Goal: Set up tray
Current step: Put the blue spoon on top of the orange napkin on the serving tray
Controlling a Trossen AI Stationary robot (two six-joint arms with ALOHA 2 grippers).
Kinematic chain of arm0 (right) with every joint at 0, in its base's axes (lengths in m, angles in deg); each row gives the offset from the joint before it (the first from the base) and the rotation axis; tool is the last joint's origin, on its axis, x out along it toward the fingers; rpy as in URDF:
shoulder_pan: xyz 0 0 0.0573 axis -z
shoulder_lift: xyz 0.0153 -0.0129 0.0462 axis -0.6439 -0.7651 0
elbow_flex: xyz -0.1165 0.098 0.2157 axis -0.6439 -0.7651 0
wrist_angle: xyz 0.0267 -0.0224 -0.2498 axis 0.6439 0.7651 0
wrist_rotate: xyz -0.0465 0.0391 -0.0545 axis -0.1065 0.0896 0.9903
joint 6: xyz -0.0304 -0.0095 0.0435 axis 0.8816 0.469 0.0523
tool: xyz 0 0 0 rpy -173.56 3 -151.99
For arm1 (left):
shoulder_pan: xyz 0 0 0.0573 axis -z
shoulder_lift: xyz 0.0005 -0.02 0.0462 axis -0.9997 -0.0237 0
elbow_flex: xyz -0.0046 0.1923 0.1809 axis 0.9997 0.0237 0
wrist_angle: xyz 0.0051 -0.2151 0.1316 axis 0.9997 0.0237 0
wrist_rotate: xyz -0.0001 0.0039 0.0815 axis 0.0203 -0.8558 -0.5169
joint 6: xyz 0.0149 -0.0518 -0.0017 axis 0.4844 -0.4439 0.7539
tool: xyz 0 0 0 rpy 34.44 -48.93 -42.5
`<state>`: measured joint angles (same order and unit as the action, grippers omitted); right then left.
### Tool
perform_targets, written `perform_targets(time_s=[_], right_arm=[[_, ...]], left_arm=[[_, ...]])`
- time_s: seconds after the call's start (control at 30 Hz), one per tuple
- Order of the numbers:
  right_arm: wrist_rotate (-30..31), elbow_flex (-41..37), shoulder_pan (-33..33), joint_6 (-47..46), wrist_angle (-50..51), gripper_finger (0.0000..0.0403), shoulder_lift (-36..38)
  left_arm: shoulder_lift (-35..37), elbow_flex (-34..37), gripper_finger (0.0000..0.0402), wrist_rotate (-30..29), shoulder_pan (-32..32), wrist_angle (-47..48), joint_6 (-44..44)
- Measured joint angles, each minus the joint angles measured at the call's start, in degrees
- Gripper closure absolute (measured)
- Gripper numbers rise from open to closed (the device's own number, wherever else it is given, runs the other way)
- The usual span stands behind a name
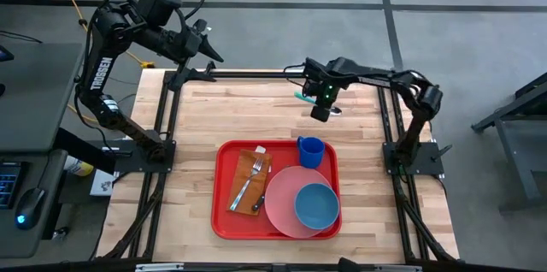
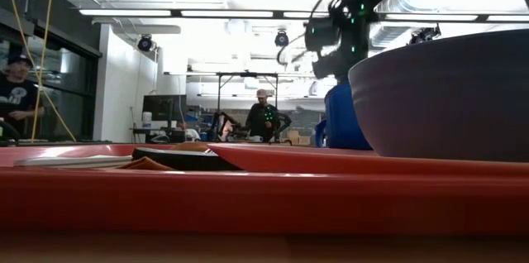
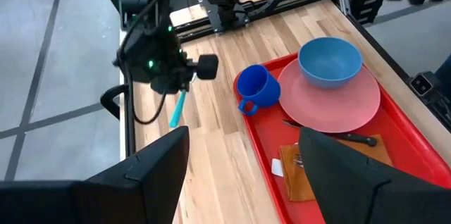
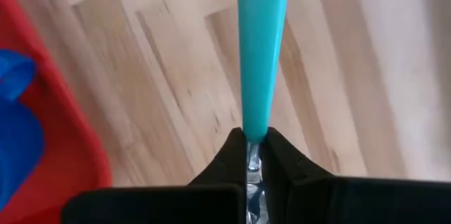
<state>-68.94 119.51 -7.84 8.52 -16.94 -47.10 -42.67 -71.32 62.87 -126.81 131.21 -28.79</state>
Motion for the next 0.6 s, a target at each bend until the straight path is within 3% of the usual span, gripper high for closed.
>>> perform_targets(time_s=[0.1,0.27,0.43,0.6], right_arm=[[0.89,3.50,-0.77,0.95,2.90,0.0403,1.64],[3.54,16.28,-3.03,2.05,9.31,0.0403,2.25],[3.21,29.39,-6.15,2.14,13.48,0.0402,2.28],[3.85,37.06,-8.41,1.35,15.10,0.0402,2.32]], left_arm=[[0.00,0.00,0.0105,0.00,0.00,-0.01,0.50],[0.00,0.00,0.0105,-0.39,0.00,0.00,0.92],[-0.03,0.00,0.0105,-4.68,0.01,-0.01,0.86],[-1.57,-0.04,0.0105,-8.49,0.05,-0.29,-0.47]])
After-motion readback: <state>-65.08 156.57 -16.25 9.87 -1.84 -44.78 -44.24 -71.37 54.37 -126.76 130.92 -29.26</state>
